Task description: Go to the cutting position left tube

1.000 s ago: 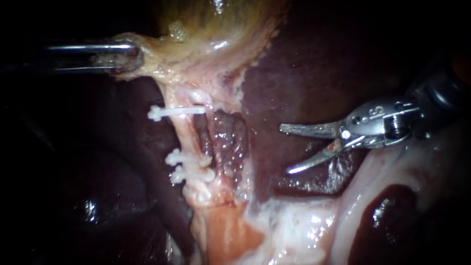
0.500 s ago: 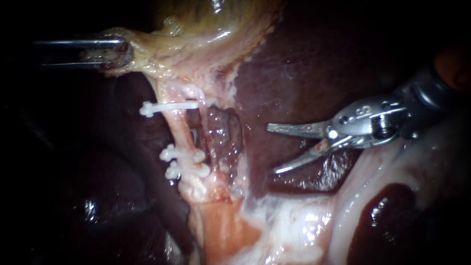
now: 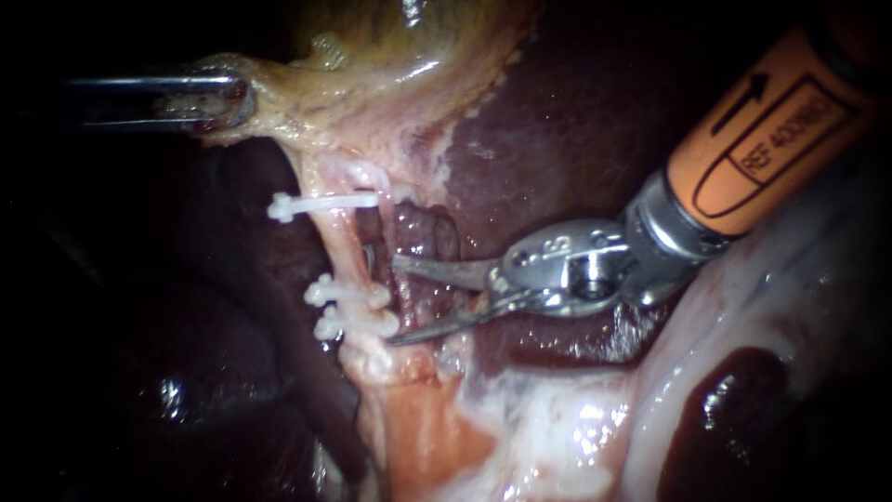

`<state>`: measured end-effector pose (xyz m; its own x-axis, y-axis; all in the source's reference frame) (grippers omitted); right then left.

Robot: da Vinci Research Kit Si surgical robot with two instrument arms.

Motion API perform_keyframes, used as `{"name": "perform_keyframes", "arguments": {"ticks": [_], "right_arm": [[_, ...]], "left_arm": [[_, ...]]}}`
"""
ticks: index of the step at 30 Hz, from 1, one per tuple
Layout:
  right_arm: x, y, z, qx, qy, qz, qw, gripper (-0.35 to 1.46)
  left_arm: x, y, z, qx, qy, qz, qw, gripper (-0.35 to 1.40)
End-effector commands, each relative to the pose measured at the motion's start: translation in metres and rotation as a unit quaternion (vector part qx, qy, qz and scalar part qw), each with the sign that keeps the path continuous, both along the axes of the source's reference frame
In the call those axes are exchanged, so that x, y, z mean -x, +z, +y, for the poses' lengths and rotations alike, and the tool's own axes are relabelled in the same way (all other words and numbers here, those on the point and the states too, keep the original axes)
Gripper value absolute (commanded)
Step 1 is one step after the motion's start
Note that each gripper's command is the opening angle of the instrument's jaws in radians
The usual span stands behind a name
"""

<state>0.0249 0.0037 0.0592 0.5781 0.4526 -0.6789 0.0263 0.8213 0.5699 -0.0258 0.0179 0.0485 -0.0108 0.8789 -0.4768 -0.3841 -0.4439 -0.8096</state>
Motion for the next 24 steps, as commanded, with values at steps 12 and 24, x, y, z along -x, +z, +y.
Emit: {"name": "perform_keyframes", "arguments": {"ticks": [12,24], "right_arm": [[-0.0017,0.0027,0.0014,-0.02,0.004,-0.007,0.9998,1.43],[-0.0042,0.0041,0.0019,-0.073,0.014,0.014,0.9972,1.43]], "left_arm": [[0.0002,-0.0001,0.0,0.0,-0.001,0.001,1.0,-0.35],[0.0003,-0.0001,-0.0001,0.0,-0.001,0.001,1.0,-0.35]]}}
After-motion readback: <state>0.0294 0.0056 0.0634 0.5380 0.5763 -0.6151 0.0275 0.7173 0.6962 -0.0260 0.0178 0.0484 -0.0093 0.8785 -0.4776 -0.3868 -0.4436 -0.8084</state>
